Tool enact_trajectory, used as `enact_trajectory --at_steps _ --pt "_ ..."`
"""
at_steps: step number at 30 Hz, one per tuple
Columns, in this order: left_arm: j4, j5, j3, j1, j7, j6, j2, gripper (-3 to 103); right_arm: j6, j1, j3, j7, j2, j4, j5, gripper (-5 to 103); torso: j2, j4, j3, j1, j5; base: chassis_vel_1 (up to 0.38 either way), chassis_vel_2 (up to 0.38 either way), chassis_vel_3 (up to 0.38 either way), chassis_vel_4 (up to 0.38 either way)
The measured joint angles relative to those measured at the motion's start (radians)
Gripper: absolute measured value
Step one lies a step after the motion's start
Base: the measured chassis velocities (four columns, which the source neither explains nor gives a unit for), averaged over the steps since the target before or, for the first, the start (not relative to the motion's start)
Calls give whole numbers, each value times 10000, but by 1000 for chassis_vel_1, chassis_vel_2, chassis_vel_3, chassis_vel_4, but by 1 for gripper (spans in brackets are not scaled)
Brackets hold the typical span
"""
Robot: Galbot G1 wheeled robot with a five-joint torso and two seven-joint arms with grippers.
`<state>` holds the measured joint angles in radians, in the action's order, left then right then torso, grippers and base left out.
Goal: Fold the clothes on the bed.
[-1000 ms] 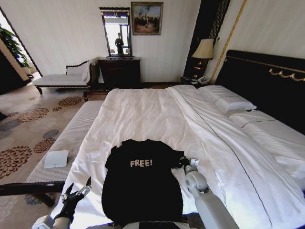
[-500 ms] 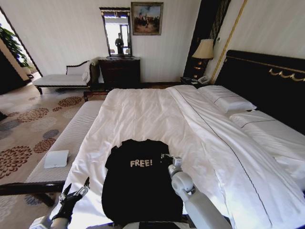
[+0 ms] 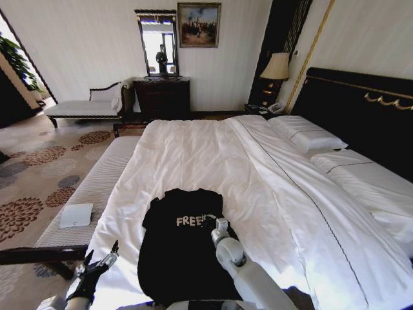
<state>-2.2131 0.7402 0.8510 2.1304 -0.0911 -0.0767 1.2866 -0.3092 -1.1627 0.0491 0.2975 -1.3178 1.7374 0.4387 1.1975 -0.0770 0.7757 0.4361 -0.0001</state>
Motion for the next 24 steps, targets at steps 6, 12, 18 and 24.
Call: enact_trajectory --at_steps 6,12,18,24 --pt "0 10 -1 -31 5 0 -7 100 132 -101 191 -145 -36 -211 -278 0 0 -1 0 0 0 0 0 0 0" --pt "10 13 -16 -70 4 13 1 100 217 55 359 -207 -104 -756 -439 0 0 -1 0 0 1 0 0 0 0" --pt "72 42 -17 -84 -6 14 7 100 231 -321 303 -463 11 -244 -392 17 0 1 1 1 2 0 0 0 0" --pt "157 43 -87 -213 -36 55 -14 100 32 -1769 -241 -998 424 1384 -305 38 0 0 -1 0 2 0 0 0 0"
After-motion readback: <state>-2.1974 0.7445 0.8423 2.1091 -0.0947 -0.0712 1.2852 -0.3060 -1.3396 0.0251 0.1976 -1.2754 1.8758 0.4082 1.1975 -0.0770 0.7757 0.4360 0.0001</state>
